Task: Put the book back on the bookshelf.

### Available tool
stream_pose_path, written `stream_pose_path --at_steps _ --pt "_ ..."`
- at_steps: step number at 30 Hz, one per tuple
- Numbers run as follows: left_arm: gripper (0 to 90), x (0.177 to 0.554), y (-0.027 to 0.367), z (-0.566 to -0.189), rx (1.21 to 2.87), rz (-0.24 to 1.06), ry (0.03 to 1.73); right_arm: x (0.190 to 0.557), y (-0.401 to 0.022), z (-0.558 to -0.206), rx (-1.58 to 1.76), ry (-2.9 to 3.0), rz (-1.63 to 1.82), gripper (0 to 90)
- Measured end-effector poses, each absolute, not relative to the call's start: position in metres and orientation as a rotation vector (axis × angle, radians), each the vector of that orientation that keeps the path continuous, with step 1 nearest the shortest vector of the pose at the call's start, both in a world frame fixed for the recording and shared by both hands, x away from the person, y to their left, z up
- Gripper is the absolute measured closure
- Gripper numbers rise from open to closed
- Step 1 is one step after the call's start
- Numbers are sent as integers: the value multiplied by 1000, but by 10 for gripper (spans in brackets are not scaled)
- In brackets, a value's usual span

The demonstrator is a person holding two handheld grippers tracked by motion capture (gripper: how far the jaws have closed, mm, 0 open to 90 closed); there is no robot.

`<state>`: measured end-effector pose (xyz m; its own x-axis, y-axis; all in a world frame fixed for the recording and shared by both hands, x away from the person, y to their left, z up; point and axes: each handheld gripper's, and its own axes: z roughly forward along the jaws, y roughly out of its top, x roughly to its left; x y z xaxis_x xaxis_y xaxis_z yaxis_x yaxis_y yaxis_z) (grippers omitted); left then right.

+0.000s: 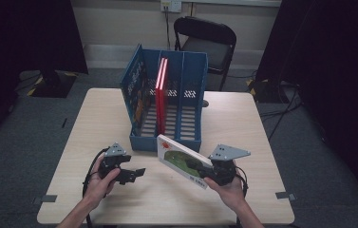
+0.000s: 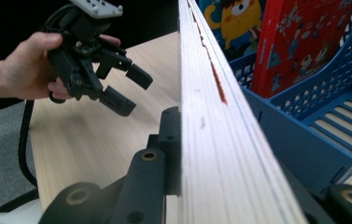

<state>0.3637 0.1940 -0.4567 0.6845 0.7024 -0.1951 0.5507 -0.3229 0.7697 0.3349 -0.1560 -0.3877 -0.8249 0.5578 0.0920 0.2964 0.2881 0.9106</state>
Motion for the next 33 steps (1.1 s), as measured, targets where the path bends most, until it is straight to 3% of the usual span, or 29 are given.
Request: stream_pose_path --at_steps 33 --pt "171 364 192 -459 2041 205 981 378 -169 -346 935 2122 1458 766"
